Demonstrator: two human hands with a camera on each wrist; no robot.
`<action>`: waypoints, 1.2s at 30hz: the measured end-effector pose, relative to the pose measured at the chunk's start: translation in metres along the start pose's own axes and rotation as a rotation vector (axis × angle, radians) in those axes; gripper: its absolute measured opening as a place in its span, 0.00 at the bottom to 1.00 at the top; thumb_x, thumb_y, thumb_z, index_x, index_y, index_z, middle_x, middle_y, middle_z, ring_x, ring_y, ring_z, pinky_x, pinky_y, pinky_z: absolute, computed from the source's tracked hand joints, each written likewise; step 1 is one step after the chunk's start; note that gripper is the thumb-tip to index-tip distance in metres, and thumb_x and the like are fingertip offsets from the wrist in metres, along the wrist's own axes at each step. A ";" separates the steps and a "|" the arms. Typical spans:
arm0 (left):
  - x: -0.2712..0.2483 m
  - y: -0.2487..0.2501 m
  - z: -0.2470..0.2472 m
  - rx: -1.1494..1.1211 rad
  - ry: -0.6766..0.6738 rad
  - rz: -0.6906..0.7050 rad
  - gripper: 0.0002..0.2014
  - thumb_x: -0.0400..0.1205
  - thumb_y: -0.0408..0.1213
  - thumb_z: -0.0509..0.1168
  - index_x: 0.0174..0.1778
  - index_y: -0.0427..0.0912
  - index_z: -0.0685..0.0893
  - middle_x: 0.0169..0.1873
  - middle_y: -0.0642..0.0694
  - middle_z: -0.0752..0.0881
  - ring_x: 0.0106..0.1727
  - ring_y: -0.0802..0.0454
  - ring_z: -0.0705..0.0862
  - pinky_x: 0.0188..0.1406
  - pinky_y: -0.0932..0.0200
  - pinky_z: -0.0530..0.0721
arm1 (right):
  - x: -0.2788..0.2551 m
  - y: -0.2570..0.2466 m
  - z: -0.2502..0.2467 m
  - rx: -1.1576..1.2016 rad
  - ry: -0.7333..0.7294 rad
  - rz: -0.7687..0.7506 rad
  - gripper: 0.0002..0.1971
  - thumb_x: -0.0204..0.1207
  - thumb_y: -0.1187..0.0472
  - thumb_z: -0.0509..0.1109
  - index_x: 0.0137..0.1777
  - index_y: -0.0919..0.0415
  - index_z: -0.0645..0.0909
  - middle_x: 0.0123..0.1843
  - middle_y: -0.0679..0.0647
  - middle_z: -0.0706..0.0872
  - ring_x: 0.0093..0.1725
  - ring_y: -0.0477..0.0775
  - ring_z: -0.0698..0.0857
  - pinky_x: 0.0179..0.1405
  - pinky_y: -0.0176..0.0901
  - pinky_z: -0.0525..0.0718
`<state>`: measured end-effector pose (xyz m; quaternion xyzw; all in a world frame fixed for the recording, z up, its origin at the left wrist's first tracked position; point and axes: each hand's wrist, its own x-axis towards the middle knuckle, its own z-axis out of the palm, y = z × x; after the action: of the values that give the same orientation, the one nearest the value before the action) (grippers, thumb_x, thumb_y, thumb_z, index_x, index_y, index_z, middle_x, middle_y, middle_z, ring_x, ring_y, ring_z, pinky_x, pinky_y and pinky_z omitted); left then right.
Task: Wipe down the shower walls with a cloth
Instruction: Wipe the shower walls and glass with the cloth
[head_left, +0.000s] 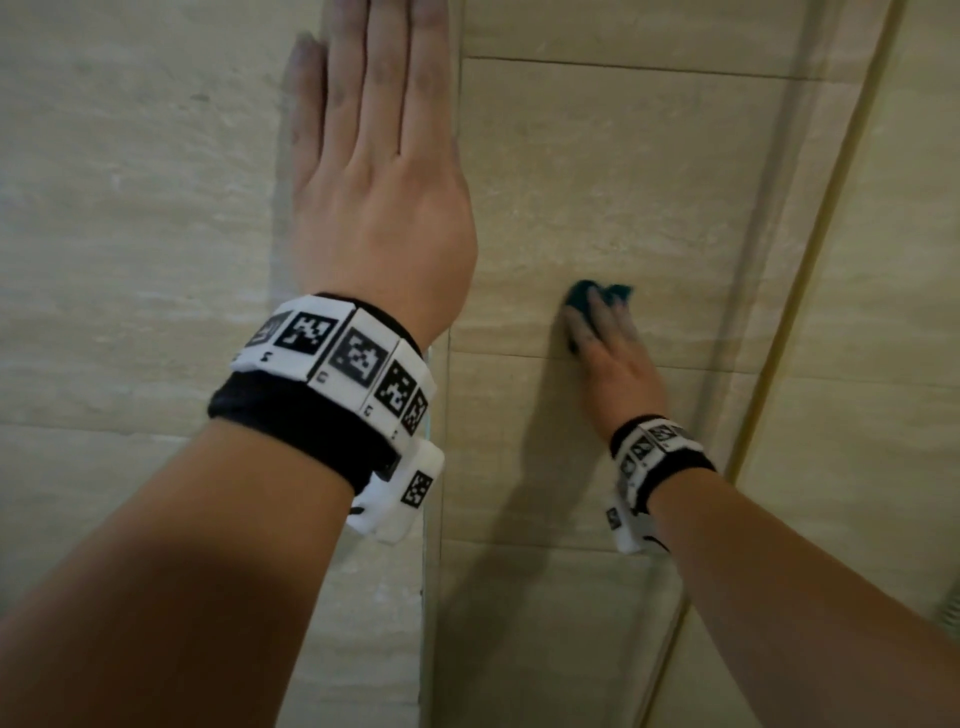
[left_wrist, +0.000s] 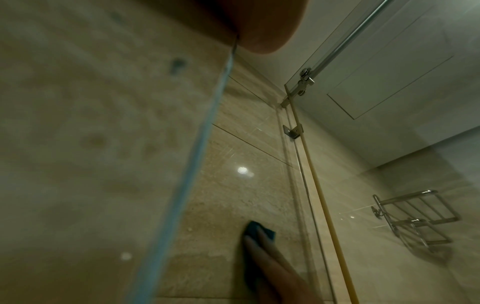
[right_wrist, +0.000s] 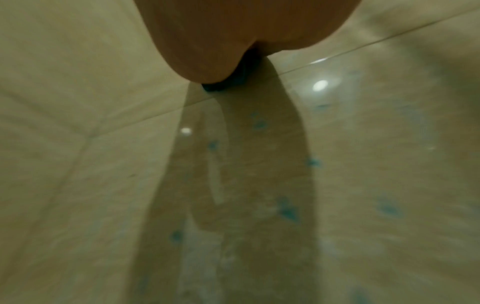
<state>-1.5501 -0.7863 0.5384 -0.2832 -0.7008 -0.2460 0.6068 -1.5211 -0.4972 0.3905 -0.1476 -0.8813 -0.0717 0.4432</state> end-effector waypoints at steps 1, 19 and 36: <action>0.000 0.000 0.000 0.002 0.000 -0.003 0.31 0.92 0.36 0.50 0.93 0.37 0.49 0.92 0.39 0.52 0.93 0.43 0.49 0.92 0.42 0.46 | -0.007 0.015 -0.007 0.028 0.019 0.094 0.38 0.86 0.75 0.59 0.90 0.45 0.56 0.92 0.44 0.44 0.91 0.51 0.44 0.89 0.53 0.51; -0.002 0.000 0.005 0.071 0.033 0.003 0.30 0.91 0.37 0.51 0.91 0.37 0.58 0.89 0.38 0.62 0.91 0.39 0.57 0.92 0.41 0.49 | 0.009 -0.087 0.039 0.282 0.182 0.302 0.47 0.76 0.88 0.53 0.91 0.51 0.56 0.93 0.53 0.43 0.91 0.58 0.39 0.90 0.55 0.47; -0.004 -0.004 0.003 0.050 0.008 0.020 0.31 0.92 0.39 0.49 0.92 0.37 0.52 0.92 0.38 0.55 0.93 0.41 0.51 0.92 0.42 0.45 | -0.016 0.038 -0.016 0.345 0.365 0.668 0.31 0.91 0.67 0.54 0.92 0.53 0.51 0.93 0.56 0.43 0.91 0.59 0.47 0.89 0.49 0.50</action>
<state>-1.5541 -0.7874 0.5345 -0.2740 -0.7013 -0.2234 0.6191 -1.4880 -0.4686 0.3869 -0.3339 -0.6911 0.1999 0.6090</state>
